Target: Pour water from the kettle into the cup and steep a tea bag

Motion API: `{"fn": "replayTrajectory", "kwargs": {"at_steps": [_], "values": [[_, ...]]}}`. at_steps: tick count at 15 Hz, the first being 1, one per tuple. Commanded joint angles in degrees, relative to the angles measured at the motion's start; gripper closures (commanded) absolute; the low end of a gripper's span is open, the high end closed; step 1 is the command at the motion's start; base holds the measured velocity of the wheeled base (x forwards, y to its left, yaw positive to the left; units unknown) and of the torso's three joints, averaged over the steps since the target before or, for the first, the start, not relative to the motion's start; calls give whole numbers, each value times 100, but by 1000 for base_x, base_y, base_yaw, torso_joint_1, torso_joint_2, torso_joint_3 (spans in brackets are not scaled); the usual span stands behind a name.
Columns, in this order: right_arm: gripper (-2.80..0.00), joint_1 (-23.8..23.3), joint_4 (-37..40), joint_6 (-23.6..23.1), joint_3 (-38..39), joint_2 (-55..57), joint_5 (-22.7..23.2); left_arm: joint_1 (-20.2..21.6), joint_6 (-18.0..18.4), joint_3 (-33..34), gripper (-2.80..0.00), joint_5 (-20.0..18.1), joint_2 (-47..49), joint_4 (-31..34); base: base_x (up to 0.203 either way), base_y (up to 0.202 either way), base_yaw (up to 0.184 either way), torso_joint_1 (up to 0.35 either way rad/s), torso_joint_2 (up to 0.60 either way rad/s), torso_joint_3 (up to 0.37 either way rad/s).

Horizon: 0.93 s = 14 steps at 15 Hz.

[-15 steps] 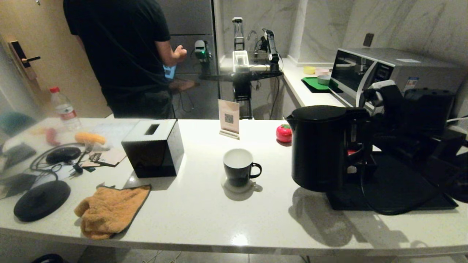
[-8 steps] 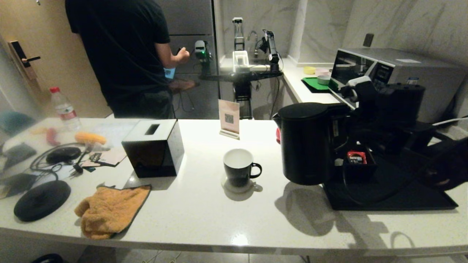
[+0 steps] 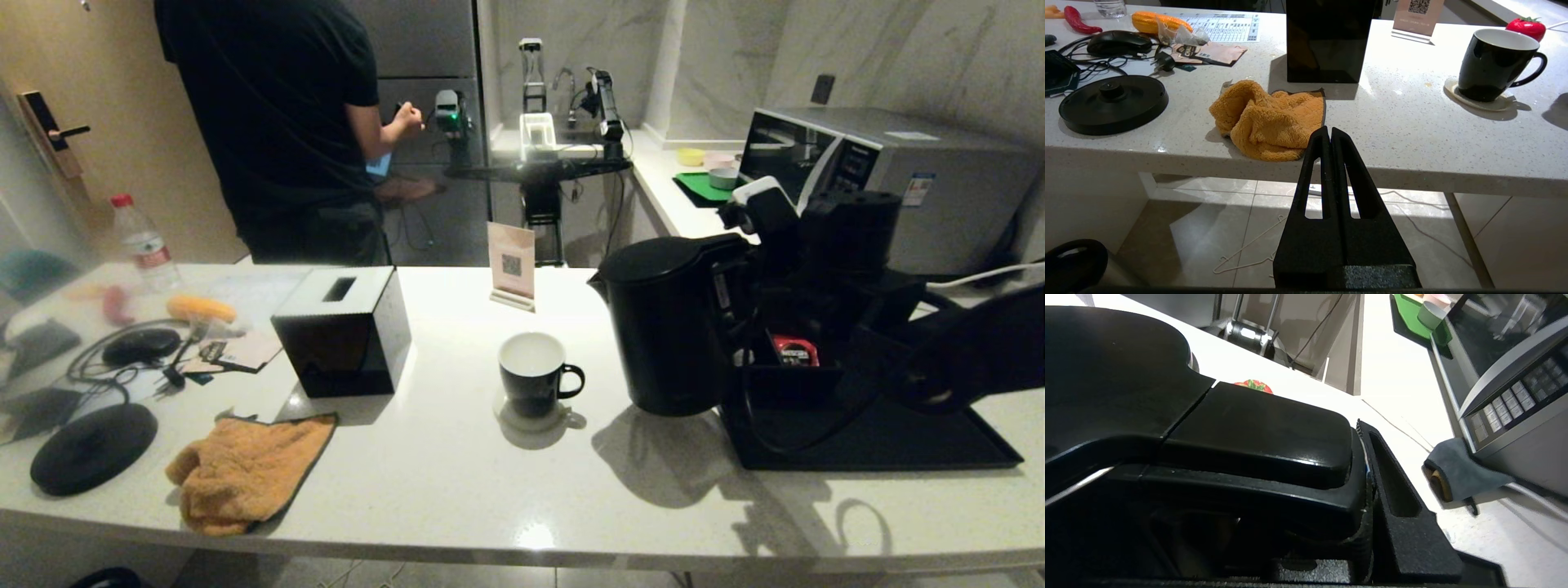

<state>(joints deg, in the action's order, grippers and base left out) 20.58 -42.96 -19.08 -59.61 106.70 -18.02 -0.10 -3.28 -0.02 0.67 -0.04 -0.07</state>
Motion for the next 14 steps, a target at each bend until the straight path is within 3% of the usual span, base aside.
{"fn": "replayTrajectory", "kwargs": {"at_steps": [1, 14], "values": [[0, 37, -36, -129, -36, 105, -9, 1, -6, -6, 0, 3, 4, -1, 0, 0, 0, 0, 0, 0], [0, 298, -19, -952, -475, 425, -9, 1, -6, 2, 0, 3, 4, -1, 0, 0, 0, 0, 0, 0]]}}
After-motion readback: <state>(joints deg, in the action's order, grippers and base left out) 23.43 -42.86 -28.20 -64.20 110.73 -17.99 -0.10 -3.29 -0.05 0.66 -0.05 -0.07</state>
